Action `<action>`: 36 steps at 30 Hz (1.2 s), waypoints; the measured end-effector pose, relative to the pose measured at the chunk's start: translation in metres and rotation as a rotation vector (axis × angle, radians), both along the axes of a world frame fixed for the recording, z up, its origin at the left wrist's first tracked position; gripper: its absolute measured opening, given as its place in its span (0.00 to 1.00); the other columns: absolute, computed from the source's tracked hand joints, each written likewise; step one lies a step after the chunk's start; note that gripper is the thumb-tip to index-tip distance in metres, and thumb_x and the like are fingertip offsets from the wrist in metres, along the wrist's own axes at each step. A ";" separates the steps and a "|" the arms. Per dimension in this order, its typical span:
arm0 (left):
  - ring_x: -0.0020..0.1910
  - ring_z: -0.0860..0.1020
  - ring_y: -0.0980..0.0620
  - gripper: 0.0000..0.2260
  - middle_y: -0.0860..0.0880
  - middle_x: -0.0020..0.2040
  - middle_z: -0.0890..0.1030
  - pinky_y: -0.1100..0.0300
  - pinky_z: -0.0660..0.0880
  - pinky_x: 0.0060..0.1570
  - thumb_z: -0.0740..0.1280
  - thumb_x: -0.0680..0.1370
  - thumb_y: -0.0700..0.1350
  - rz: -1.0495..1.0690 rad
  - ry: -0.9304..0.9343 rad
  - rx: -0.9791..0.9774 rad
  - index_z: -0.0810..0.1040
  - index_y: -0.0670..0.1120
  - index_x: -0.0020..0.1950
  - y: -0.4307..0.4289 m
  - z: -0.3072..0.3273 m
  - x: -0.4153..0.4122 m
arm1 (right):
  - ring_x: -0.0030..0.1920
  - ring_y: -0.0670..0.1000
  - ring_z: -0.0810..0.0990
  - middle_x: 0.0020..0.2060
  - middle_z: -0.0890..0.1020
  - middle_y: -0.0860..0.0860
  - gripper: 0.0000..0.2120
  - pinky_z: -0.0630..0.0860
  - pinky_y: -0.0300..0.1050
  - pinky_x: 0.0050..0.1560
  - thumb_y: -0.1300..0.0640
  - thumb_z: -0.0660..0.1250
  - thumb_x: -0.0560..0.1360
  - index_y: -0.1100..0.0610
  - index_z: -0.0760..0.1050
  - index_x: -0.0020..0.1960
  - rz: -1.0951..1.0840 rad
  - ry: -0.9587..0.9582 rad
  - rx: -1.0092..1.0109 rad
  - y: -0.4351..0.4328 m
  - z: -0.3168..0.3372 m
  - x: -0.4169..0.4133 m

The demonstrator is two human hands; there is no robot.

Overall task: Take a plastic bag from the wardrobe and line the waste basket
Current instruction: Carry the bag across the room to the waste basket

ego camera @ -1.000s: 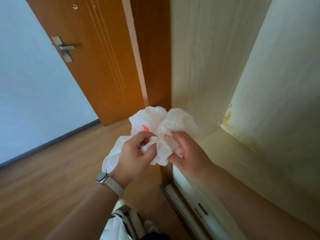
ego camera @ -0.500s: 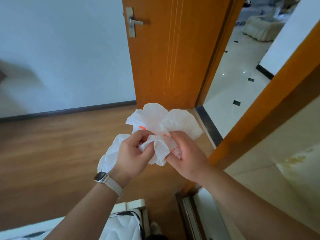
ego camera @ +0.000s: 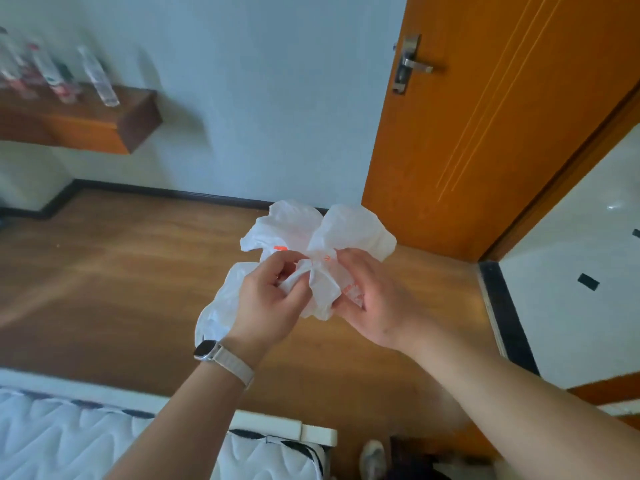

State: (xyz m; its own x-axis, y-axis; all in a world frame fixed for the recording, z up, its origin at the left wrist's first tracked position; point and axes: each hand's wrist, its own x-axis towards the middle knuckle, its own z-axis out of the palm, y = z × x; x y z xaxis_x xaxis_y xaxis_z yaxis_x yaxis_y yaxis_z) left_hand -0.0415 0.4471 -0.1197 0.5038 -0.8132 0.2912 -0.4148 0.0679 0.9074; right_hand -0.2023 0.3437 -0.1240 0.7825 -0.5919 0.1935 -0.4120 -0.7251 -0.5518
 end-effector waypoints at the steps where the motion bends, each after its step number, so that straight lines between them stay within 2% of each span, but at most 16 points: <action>1: 0.38 0.80 0.54 0.06 0.54 0.38 0.82 0.59 0.77 0.36 0.69 0.72 0.45 0.035 0.004 0.007 0.81 0.51 0.48 0.003 0.001 0.009 | 0.66 0.46 0.70 0.67 0.70 0.45 0.29 0.74 0.48 0.62 0.44 0.68 0.76 0.49 0.63 0.72 0.030 0.006 -0.009 -0.002 0.002 0.012; 5: 0.37 0.80 0.53 0.06 0.54 0.38 0.82 0.54 0.79 0.35 0.70 0.72 0.45 0.174 0.025 0.026 0.81 0.51 0.48 0.012 0.005 0.041 | 0.64 0.45 0.70 0.68 0.70 0.46 0.28 0.72 0.42 0.59 0.42 0.66 0.77 0.50 0.62 0.72 0.164 0.016 -0.029 -0.012 0.008 0.060; 9: 0.37 0.79 0.54 0.05 0.55 0.39 0.81 0.58 0.78 0.35 0.70 0.73 0.47 0.328 0.017 0.057 0.80 0.53 0.47 0.017 0.008 0.066 | 0.63 0.43 0.68 0.68 0.68 0.44 0.27 0.69 0.38 0.57 0.41 0.63 0.77 0.48 0.61 0.72 0.341 0.026 0.000 -0.027 0.012 0.108; 12: 0.38 0.79 0.55 0.05 0.56 0.39 0.81 0.61 0.77 0.36 0.69 0.72 0.48 0.465 0.007 0.087 0.79 0.57 0.47 0.007 0.008 0.083 | 0.62 0.43 0.71 0.66 0.69 0.41 0.24 0.75 0.42 0.59 0.40 0.63 0.77 0.46 0.62 0.69 0.457 -0.028 0.035 -0.050 0.008 0.140; 16: 0.40 0.80 0.53 0.07 0.56 0.40 0.81 0.53 0.80 0.38 0.71 0.73 0.46 0.595 -0.002 0.124 0.79 0.57 0.48 -0.033 0.013 0.101 | 0.61 0.44 0.73 0.65 0.69 0.38 0.23 0.78 0.46 0.58 0.38 0.62 0.78 0.43 0.60 0.69 0.583 -0.038 0.087 -0.101 0.007 0.180; 18: 0.40 0.80 0.54 0.07 0.56 0.40 0.81 0.55 0.80 0.38 0.72 0.74 0.43 0.658 0.009 0.144 0.80 0.55 0.49 -0.063 0.017 0.109 | 0.60 0.43 0.73 0.64 0.69 0.38 0.24 0.79 0.46 0.56 0.39 0.63 0.77 0.44 0.60 0.69 0.605 -0.061 0.095 -0.133 0.005 0.197; 21: 0.40 0.80 0.54 0.07 0.56 0.40 0.82 0.60 0.78 0.37 0.72 0.75 0.40 0.703 0.000 0.165 0.81 0.52 0.49 -0.114 0.022 0.121 | 0.58 0.42 0.72 0.64 0.69 0.38 0.24 0.78 0.44 0.55 0.39 0.63 0.77 0.44 0.60 0.68 0.643 -0.073 0.152 -0.186 0.004 0.216; 24: 0.39 0.80 0.53 0.07 0.55 0.40 0.82 0.60 0.78 0.35 0.72 0.74 0.39 0.734 -0.014 0.177 0.81 0.51 0.48 -0.166 0.024 0.134 | 0.59 0.45 0.73 0.64 0.69 0.39 0.24 0.79 0.49 0.54 0.39 0.62 0.77 0.46 0.62 0.68 0.669 -0.073 0.207 -0.240 0.002 0.233; 28: 0.40 0.80 0.53 0.05 0.53 0.40 0.82 0.59 0.78 0.36 0.72 0.74 0.42 0.726 -0.044 0.170 0.81 0.51 0.48 -0.220 0.026 0.147 | 0.60 0.46 0.74 0.64 0.71 0.41 0.24 0.79 0.48 0.56 0.40 0.64 0.77 0.48 0.64 0.69 0.658 -0.068 0.196 -0.292 0.001 0.251; 31: 0.42 0.80 0.52 0.04 0.54 0.41 0.81 0.58 0.79 0.38 0.70 0.74 0.44 0.745 -0.073 0.169 0.81 0.51 0.48 -0.240 0.027 0.159 | 0.59 0.46 0.74 0.64 0.71 0.41 0.24 0.79 0.47 0.55 0.40 0.64 0.77 0.49 0.64 0.69 0.694 -0.062 0.180 -0.315 0.006 0.265; 34: 0.44 0.80 0.53 0.06 0.54 0.42 0.82 0.55 0.80 0.40 0.71 0.75 0.41 0.788 -0.048 0.170 0.81 0.51 0.49 -0.247 0.031 0.168 | 0.58 0.45 0.73 0.63 0.69 0.39 0.23 0.78 0.44 0.56 0.40 0.63 0.77 0.46 0.62 0.68 0.738 -0.050 0.176 -0.324 0.013 0.279; 36: 0.43 0.80 0.54 0.06 0.55 0.41 0.81 0.56 0.80 0.40 0.71 0.75 0.40 0.803 -0.044 0.161 0.81 0.50 0.48 -0.252 0.036 0.177 | 0.58 0.44 0.73 0.63 0.69 0.38 0.23 0.78 0.46 0.56 0.38 0.61 0.77 0.46 0.62 0.68 0.747 -0.044 0.174 -0.328 0.017 0.288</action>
State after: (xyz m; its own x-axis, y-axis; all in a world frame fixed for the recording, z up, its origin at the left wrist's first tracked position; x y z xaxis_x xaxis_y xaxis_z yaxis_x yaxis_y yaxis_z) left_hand 0.1357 0.1953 -0.0838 0.9412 -0.2434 0.2345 -0.3169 -0.3942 0.8627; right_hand 0.0861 0.0156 -0.1070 0.9802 0.0657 0.1866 0.1781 -0.7038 -0.6878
